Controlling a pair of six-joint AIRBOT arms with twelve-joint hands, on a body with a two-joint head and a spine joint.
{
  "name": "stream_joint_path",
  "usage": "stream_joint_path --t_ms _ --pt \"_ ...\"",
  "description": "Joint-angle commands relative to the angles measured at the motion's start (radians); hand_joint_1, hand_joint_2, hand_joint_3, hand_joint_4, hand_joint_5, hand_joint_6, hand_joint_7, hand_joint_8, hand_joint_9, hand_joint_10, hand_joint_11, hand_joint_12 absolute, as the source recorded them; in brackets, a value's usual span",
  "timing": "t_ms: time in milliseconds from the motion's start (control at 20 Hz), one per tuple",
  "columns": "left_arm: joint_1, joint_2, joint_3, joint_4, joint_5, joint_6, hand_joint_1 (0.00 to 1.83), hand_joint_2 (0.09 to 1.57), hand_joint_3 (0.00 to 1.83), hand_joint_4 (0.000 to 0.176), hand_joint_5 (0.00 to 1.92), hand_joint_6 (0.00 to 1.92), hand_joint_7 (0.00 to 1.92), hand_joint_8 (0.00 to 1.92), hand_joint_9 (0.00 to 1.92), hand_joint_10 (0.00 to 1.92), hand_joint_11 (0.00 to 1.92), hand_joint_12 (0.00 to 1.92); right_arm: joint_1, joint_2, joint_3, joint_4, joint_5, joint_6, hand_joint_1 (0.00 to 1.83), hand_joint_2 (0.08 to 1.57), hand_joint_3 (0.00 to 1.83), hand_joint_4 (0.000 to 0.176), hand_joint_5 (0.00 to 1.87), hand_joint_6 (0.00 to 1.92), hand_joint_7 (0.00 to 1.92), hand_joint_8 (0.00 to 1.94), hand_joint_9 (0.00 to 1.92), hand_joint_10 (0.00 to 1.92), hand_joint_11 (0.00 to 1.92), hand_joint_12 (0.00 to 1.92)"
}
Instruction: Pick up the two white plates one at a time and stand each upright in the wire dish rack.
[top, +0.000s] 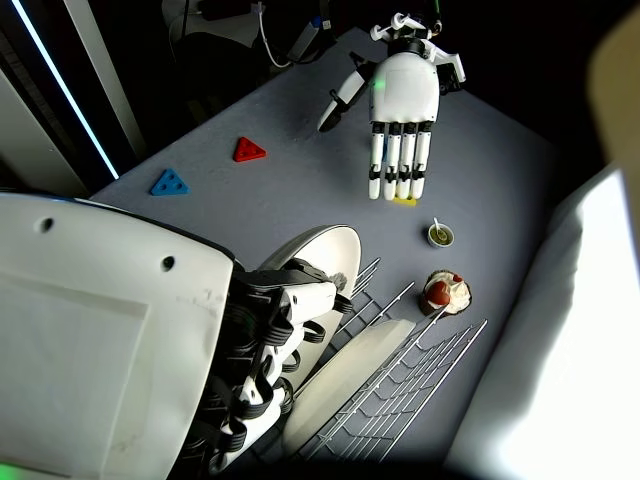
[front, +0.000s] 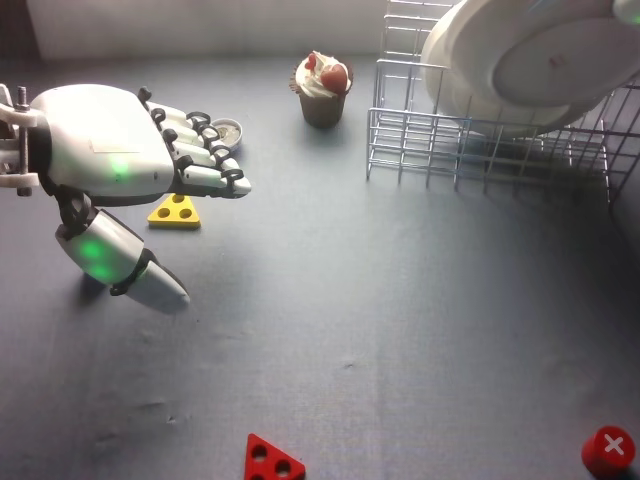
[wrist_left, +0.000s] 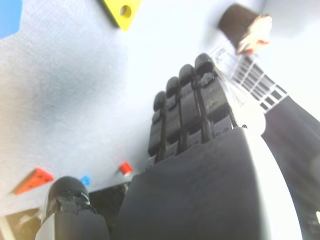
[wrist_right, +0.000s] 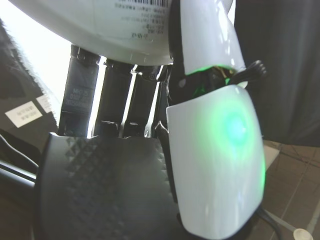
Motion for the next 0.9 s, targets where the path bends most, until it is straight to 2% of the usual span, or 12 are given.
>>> stream_joint_path --t_ms 0,150,300,400,600,850 --pt "-0.017 0.005 0.003 -0.017 -0.014 0.001 0.0 0.91 0.0 0.0 0.11 0.0 0.16 0.0 0.17 0.0 0.19 0.01 -0.004 -0.001 0.009 0.04 0.031 0.01 1.5 1.05 0.0 0.0 0.98 0.94 1.11 0.5 1.15 0.69 0.95 1.38" --pt "-0.025 0.005 0.003 -0.008 -0.001 0.001 0.0 0.91 0.0 0.0 0.1 0.0 0.16 0.0 0.17 0.0 0.18 0.01 -0.025 -0.02 0.018 0.069 0.031 -0.002 1.5 1.06 0.0 0.0 1.0 0.92 1.03 0.63 1.13 0.72 0.93 1.39" --pt "-0.025 0.002 -0.013 -0.011 0.017 0.001 0.01 0.92 0.0 0.0 0.1 0.0 0.14 0.0 0.16 0.0 0.18 0.01 -0.028 -0.042 0.034 0.07 0.033 -0.016 1.5 1.05 0.0 0.0 1.0 0.92 1.11 0.48 1.16 0.67 0.96 1.37" --pt "-0.025 -0.002 -0.024 -0.012 0.035 0.001 0.01 0.91 0.0 0.0 0.09 0.0 0.14 0.0 0.16 0.0 0.18 0.01 -0.027 -0.051 0.039 0.07 0.034 -0.026 1.5 1.05 0.0 0.0 0.95 0.95 1.13 0.49 1.17 0.65 0.97 1.37" --pt "-0.024 -0.003 -0.045 -0.031 0.076 0.001 0.01 0.92 0.0 0.0 0.11 0.01 0.16 0.0 0.16 0.0 0.18 0.01 0.021 -0.058 0.046 0.07 0.034 -0.055 1.5 1.05 0.0 0.0 0.93 0.98 1.12 0.53 1.17 0.64 0.99 1.34" --pt "-0.024 -0.003 -0.051 -0.038 0.071 0.001 0.01 0.92 0.0 0.0 0.11 0.01 0.16 0.01 0.16 0.0 0.18 0.01 0.077 -0.06 0.051 0.07 0.031 -0.074 1.5 1.05 0.0 0.0 0.94 0.99 1.11 0.54 1.15 0.65 1.01 1.31"
